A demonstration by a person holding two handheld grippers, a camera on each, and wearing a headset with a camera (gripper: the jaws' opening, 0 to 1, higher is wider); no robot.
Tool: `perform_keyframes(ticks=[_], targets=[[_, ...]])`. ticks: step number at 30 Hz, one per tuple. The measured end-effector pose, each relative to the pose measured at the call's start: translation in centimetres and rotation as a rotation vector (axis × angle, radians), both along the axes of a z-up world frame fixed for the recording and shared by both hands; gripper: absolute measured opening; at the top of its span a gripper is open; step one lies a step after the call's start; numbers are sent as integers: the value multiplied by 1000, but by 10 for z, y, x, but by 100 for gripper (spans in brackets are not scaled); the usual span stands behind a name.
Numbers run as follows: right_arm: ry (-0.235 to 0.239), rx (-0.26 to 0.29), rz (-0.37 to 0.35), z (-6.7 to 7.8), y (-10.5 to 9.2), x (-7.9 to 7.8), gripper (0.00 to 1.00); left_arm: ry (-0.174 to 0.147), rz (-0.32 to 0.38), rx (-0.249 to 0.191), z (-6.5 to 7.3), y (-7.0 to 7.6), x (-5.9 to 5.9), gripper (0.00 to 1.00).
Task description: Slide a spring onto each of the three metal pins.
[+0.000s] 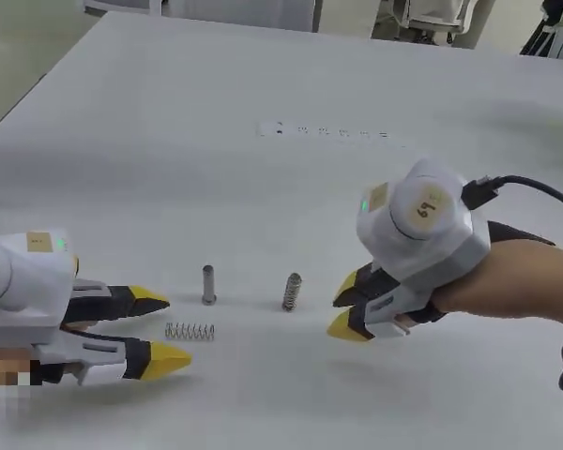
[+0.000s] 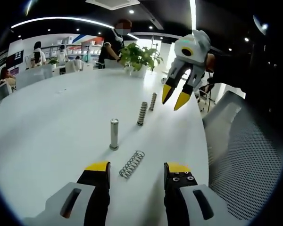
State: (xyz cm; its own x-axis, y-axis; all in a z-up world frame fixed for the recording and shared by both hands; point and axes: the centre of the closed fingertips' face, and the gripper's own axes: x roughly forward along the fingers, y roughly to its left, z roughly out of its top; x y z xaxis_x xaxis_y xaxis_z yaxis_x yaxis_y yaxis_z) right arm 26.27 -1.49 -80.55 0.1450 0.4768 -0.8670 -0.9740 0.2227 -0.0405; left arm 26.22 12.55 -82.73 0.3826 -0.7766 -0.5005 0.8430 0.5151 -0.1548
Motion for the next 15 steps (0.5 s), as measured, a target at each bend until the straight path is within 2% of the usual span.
perform_keyframes(ticks=[5, 15], targets=[[4, 12, -7, 0, 2, -2, 17, 7, -10, 16, -10, -1, 3, 34], [13, 20, -5, -2, 5, -8, 17, 3, -20, 20, -13, -2, 4, 25]])
